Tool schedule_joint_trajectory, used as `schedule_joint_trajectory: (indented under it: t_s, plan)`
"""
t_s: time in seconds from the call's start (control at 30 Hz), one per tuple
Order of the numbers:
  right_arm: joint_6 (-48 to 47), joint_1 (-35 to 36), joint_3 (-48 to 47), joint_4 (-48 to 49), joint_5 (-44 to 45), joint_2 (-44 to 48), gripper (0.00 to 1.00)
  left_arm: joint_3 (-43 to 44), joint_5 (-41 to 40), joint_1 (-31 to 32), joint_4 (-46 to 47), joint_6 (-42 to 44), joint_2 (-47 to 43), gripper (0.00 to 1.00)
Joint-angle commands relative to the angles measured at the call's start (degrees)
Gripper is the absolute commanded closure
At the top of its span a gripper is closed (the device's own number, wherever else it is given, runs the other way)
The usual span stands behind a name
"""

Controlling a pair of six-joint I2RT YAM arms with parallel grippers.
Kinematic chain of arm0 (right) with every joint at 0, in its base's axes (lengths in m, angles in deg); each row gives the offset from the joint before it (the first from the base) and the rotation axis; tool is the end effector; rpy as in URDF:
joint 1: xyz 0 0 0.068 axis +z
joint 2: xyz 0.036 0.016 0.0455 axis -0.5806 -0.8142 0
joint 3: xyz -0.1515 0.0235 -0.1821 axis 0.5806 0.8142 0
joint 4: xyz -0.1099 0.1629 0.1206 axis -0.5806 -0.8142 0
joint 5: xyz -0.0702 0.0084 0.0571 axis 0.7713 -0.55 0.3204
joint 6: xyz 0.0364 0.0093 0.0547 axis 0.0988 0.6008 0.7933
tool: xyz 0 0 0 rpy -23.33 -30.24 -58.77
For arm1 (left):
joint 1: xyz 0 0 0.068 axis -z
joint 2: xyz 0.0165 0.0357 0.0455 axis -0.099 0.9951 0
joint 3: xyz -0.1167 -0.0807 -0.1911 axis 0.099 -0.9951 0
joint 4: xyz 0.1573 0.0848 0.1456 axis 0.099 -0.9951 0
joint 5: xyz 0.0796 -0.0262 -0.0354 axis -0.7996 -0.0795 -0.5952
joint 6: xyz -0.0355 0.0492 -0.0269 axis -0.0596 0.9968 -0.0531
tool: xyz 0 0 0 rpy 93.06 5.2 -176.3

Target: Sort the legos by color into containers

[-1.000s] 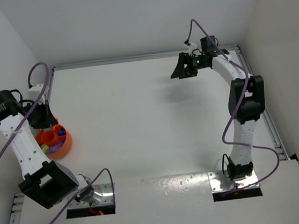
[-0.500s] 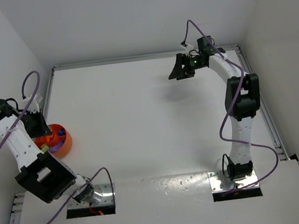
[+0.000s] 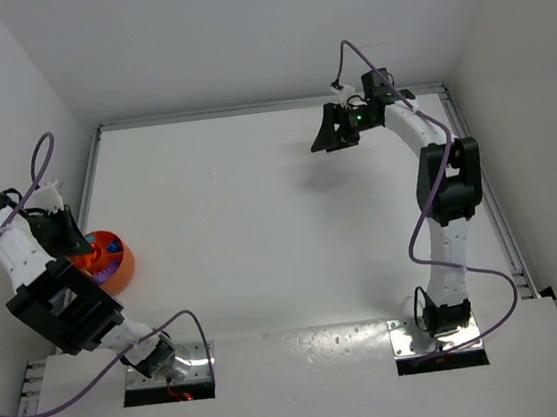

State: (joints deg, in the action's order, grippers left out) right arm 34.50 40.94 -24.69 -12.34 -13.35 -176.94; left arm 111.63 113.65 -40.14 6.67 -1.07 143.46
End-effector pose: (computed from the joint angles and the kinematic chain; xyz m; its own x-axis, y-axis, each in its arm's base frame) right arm 0.4224 0.0786 0.1904 -0.8959 0.0399 -0.4425 -0.3129 0.6504 0.6921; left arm 0.1892 0.1600 0.2593 -0.8791 -0.2619 -0.3981 -0.1499 0.9450 -0.2906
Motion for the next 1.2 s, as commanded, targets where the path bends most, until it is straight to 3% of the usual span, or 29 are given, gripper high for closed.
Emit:
schedule_joint_trajectory:
  t_s: [0.0,0.93,1.17]
  plan:
    - [-2.0,0.3,-0.6,0.6,0.2,2.3,0.29,2.1,3.6,-0.6,-0.5,1.0,0.6,1.0]
    - [-2.5,0.9,1.0,0.0,2.8,4.4,0.28,-0.1,4.8,-1.6,4.3,-0.1,5.2,0.93]
    - [-2.5,1.4,1.0,0.0,3.3,4.4,0.28,-0.1,6.0,-1.6,4.3,0.5,5.7,0.7]
